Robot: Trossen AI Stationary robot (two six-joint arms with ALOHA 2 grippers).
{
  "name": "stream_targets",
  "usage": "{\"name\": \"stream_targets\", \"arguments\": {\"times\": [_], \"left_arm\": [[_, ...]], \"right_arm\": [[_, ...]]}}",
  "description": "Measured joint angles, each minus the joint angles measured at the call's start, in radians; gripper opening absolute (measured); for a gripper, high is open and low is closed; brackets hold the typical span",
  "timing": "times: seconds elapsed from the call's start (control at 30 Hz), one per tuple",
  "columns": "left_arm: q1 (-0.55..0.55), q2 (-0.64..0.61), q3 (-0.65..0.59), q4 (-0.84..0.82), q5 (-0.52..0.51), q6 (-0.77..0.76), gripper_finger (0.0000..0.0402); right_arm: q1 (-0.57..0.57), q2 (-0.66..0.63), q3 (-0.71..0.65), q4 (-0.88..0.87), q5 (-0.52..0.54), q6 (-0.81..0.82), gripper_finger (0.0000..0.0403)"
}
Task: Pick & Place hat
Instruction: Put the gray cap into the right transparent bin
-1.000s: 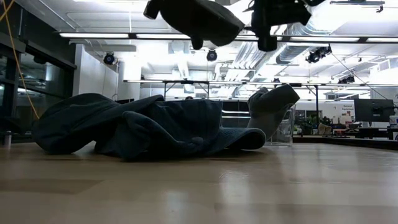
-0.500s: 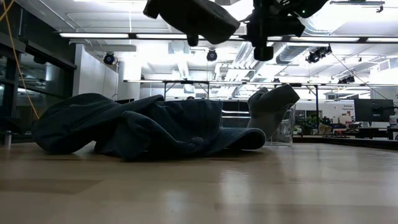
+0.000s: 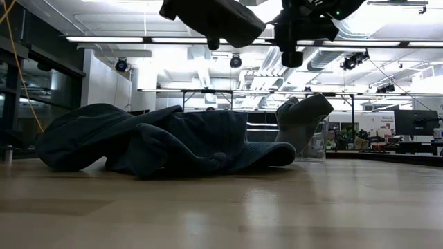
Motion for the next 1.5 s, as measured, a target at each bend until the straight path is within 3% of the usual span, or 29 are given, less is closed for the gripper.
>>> {"name": "stream_targets", "arguments": {"times": [0.53,0.77,1.2,1.33,1.5], "left_arm": [[0.013,0.033,0.0,0.028,0.001,0.0,0.0004],[0.013,0.031,0.0,0.039,0.016,-0.001,0.0004],[0.013,0.031,0.0,0.078,0.019,-0.001,0.0004],[0.013,0.031,0.0,0.078,0.016,-0.005,0.0004],[0.013,0.031,0.0,0.078,0.015,-0.007,0.0004]], "right_arm": [[0.101,0.0,0.0,0.071,0.03,0.062,0.0177],[0.1,0.004,0.0,0.207,0.056,0.165,0.0177],[0.114,0.005,0.0,0.216,0.033,0.171,0.0174],[0.114,0.005,0.0,0.216,0.022,0.158,0.0152],[0.114,0.005,0.0,0.216,-0.003,0.139,0.0098]]}}
